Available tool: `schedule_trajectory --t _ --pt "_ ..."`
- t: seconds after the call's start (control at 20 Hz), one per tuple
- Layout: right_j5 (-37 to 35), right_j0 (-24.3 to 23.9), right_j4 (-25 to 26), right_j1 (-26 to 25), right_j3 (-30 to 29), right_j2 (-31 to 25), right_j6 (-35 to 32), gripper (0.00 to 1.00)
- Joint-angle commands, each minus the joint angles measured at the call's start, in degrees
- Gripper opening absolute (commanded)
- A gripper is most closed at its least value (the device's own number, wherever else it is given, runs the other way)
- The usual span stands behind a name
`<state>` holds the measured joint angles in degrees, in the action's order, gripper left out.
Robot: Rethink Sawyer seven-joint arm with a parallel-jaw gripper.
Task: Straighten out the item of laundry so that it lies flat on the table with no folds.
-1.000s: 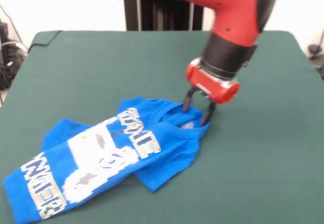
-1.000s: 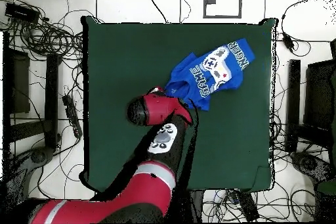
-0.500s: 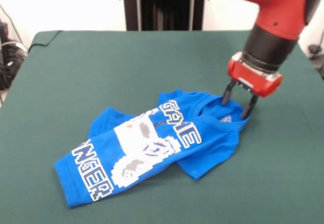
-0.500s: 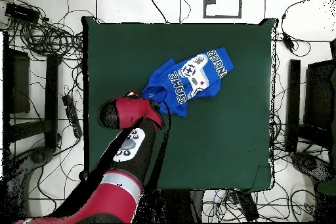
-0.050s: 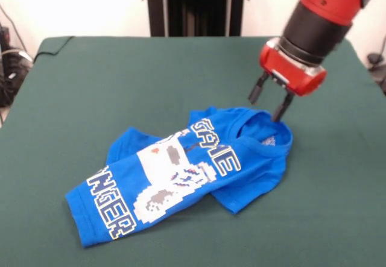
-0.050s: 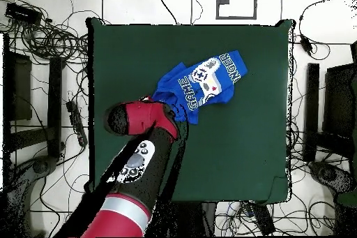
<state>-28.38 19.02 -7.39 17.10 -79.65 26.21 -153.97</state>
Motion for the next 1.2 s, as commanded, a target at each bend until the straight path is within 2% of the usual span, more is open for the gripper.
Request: schedule_trajectory --t 0.05,0.35,0.75,0.9,1.1,1.2 --pt "-4.3 -4.3 2.4 4.3 -2.0 -2.7 1.6 1.00" --pt "-7.0 -6.9 4.6 5.5 0.4 -3.2 3.5 1.00" --pt "-4.0 -11.8 9.8 1.6 4.1 -3.5 5.2 1.00" --pt "-2.0 -13.9 11.3 0.1 4.5 -4.7 5.2 1.00" --pt "-0.5 -18.0 11.6 -1.7 3.9 -9.9 6.7 1.00" --pt "0.5 -17.5 12.4 -3.9 5.0 -9.0 4.4 1.00"
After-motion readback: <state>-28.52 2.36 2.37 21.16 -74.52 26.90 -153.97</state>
